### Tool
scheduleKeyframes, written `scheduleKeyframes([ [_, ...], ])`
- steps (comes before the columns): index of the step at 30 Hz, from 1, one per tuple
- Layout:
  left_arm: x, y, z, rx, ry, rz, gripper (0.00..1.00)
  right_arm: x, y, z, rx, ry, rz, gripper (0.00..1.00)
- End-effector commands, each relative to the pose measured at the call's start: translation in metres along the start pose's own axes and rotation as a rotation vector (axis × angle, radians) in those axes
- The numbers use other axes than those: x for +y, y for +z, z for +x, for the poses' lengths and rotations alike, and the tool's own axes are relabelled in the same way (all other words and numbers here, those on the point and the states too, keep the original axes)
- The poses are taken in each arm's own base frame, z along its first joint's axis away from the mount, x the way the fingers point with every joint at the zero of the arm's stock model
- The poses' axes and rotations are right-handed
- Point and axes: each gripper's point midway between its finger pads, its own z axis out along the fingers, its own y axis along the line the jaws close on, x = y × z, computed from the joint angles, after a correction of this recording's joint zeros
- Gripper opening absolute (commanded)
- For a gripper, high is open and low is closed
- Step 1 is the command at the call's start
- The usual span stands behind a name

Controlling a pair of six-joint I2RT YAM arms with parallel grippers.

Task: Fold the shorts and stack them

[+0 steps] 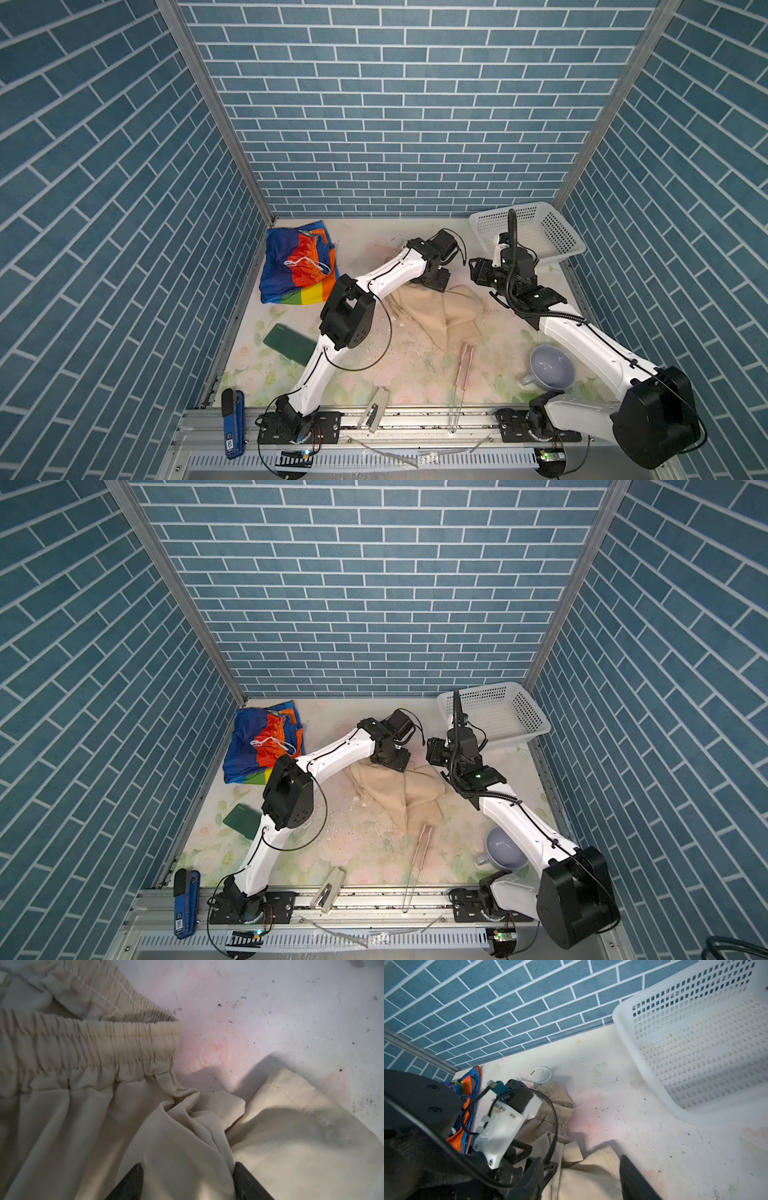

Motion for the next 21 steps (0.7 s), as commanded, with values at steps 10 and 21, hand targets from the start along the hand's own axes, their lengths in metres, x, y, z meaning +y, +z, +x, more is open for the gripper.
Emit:
scheduleKeyframes([
  [10, -0.003, -0.017, 0.002, -0.002, 0.028, 0.033, 0.00, -0.012, -0.007, 0.007, 0.009, 0.004, 0.036, 0.59],
  [21, -0.002, -0.184, -0.045, -0.337, -0.009, 0.279, 0.00, -0.006, -0.009, 0.010, 0.039, 0.036, 0.008, 0.59],
])
